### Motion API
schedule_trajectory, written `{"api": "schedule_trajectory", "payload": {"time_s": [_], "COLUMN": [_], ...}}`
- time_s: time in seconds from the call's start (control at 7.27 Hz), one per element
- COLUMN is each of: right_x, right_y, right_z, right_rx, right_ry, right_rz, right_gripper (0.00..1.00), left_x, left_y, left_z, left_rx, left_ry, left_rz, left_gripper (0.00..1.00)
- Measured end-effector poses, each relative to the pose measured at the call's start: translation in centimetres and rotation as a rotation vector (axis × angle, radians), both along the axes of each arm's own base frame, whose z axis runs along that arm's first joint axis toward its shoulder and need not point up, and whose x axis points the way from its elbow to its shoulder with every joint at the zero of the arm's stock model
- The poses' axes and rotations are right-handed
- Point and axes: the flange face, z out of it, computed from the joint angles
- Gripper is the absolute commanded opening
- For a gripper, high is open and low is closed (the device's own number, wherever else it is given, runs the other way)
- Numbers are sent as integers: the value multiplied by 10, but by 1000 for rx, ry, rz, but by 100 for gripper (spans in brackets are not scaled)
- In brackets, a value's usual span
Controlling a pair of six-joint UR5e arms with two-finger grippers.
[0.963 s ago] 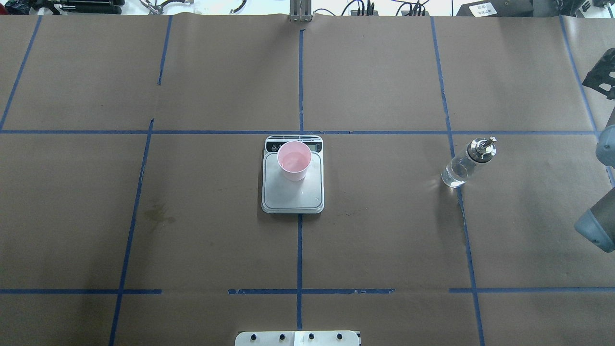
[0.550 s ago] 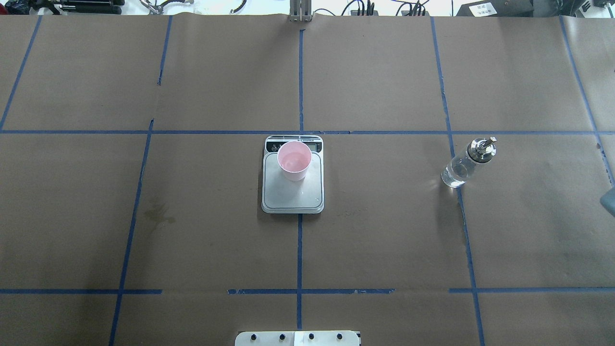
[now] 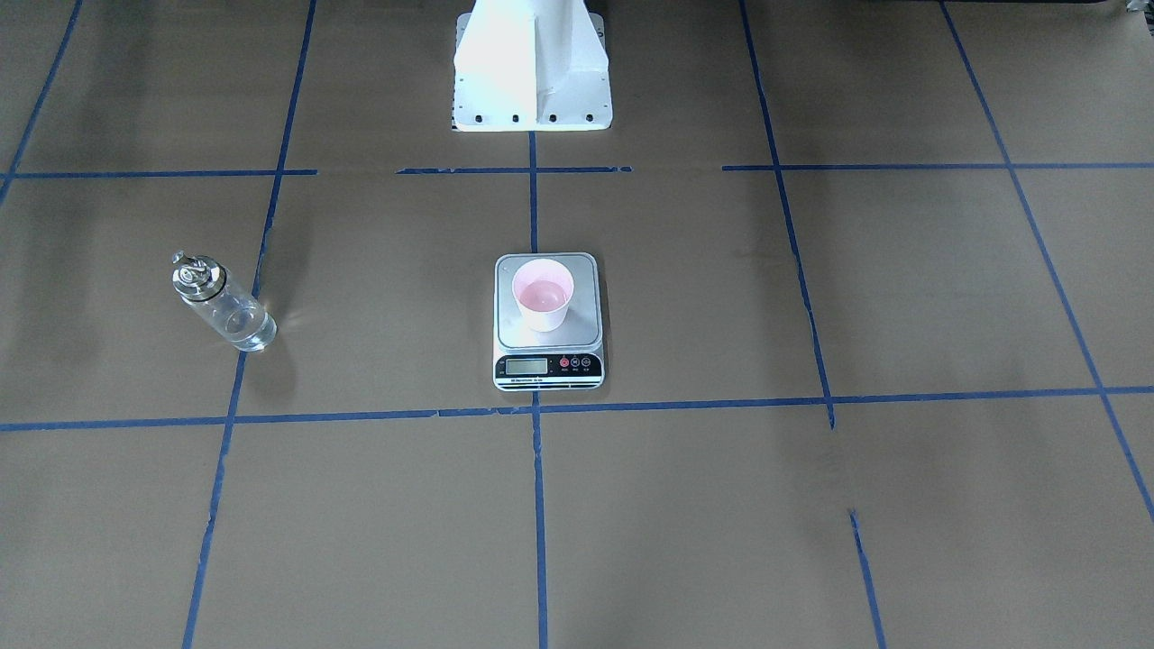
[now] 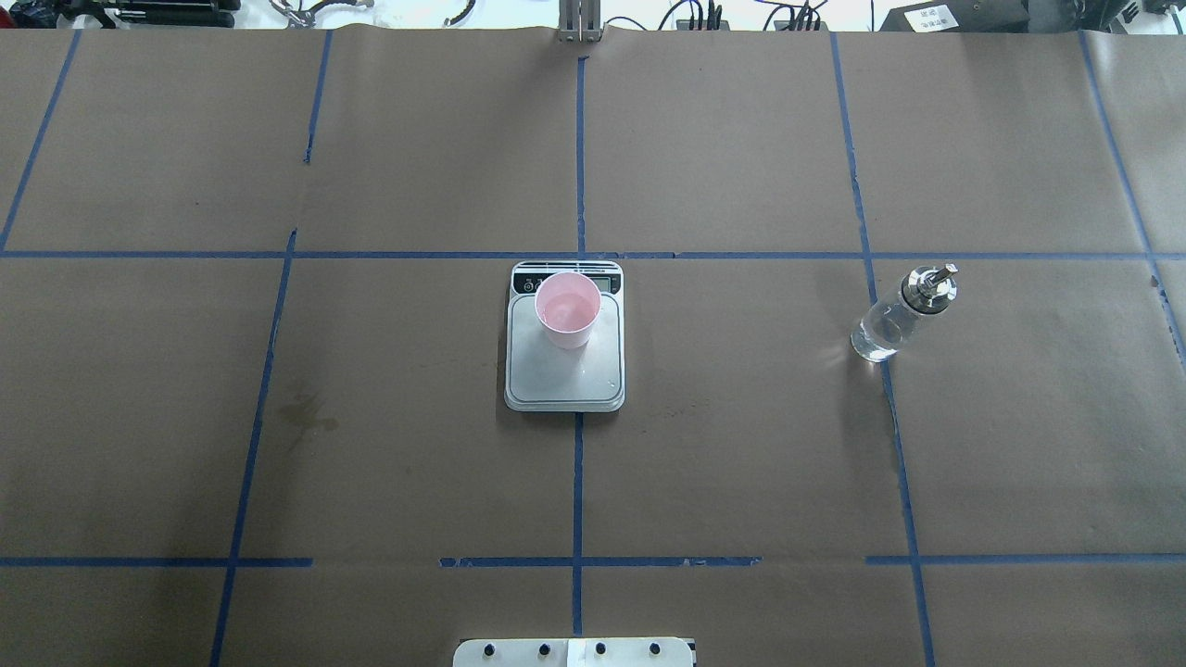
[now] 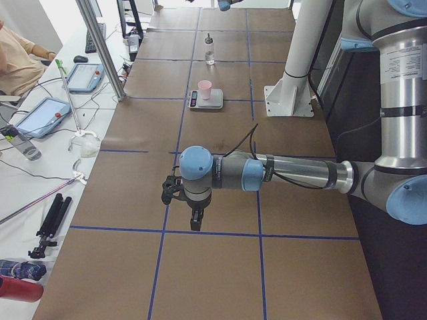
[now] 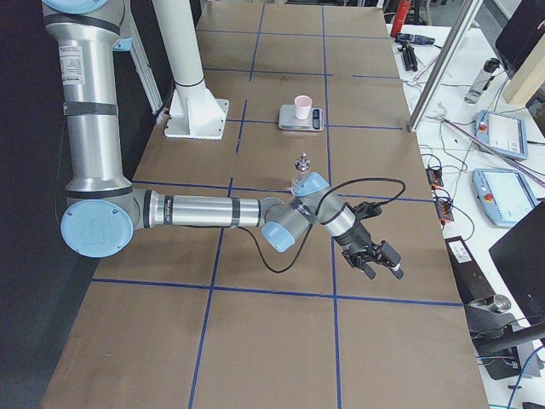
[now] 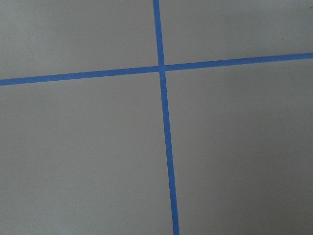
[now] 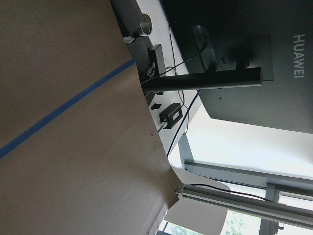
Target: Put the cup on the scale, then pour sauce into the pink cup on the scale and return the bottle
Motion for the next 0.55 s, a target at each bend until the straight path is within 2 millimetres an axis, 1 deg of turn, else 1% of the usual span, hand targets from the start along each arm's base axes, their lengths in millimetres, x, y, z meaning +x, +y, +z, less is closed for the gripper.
{"api": "schedule_trajectory", "payload": {"time_s": [0.14, 0.41, 0.55], "right_x": [2, 6, 7], "right_y": [0, 9, 14], "right_z": [-1, -4, -8], "right_rx": [-54, -186, -270], "right_ry": [-130, -358, -414], "right_rz": [-30, -70, -49], "right_gripper": [100, 100, 91], "left_x": [0, 0, 0], "left_y": [0, 0, 0], "left_z": [0, 0, 0], "left_rx": [1, 2, 1], "left_ry": [0, 0, -1], "left_rz": [0, 1, 1], "left_gripper": [100, 100, 100]}}
